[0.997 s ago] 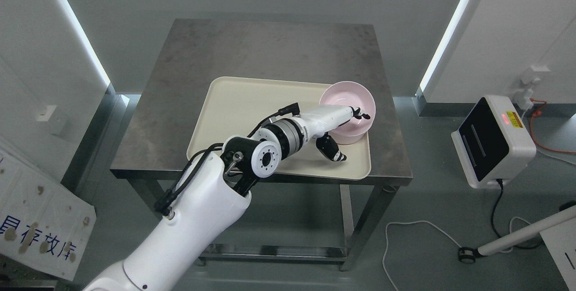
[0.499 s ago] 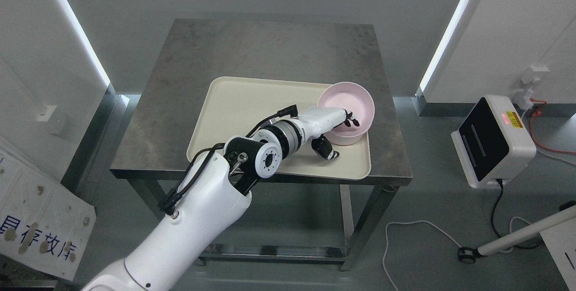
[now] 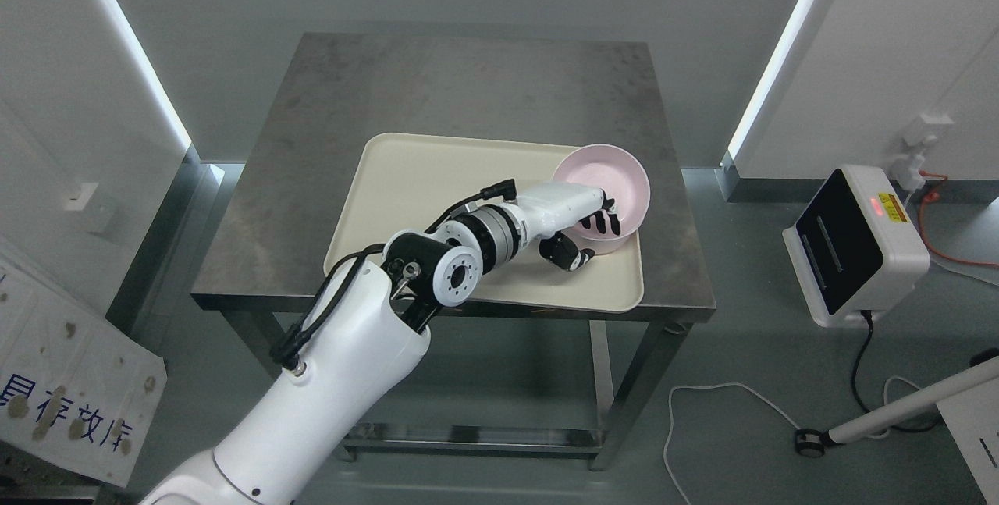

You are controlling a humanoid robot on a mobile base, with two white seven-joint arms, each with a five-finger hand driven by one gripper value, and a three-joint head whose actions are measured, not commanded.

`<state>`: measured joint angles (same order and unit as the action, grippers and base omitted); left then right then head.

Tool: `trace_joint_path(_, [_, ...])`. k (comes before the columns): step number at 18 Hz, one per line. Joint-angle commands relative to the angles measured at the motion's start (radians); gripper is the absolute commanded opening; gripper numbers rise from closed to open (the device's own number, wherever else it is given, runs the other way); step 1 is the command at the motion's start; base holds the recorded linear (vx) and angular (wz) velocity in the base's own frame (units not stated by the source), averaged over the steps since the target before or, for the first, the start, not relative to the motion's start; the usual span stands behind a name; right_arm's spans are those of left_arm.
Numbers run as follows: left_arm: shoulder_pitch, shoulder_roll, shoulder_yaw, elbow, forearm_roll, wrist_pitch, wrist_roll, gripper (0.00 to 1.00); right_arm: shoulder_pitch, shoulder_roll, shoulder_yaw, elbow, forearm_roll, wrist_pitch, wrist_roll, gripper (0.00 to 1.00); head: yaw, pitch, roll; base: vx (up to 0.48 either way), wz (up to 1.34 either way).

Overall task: Stack pink IKEA bowls on left shelf middle
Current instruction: 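Regrip the stacked pink bowls at their rim with the left hand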

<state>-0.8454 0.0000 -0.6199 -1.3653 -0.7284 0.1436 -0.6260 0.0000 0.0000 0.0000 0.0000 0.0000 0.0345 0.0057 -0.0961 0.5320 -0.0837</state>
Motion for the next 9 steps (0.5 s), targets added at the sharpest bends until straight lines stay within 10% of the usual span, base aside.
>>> trace_joint_path(1, [0.015, 0.017, 0.029, 0.04, -0.011, -0.056, 0.023, 0.32, 0.029, -0.017, -0.011, -0.034, 0.0, 0.001, 0.0, 1.0, 0.0, 0.0, 0.0, 0.0, 0.0])
trace_joint_path(9, [0.019, 0.017, 0.023, 0.106, -0.034, -0.076, 0.055, 0.3, 0.029, -0.017, -0.011, -0.034, 0.0, -0.001, 0.0, 1.0, 0.0, 0.0, 0.0, 0.0, 0.0])
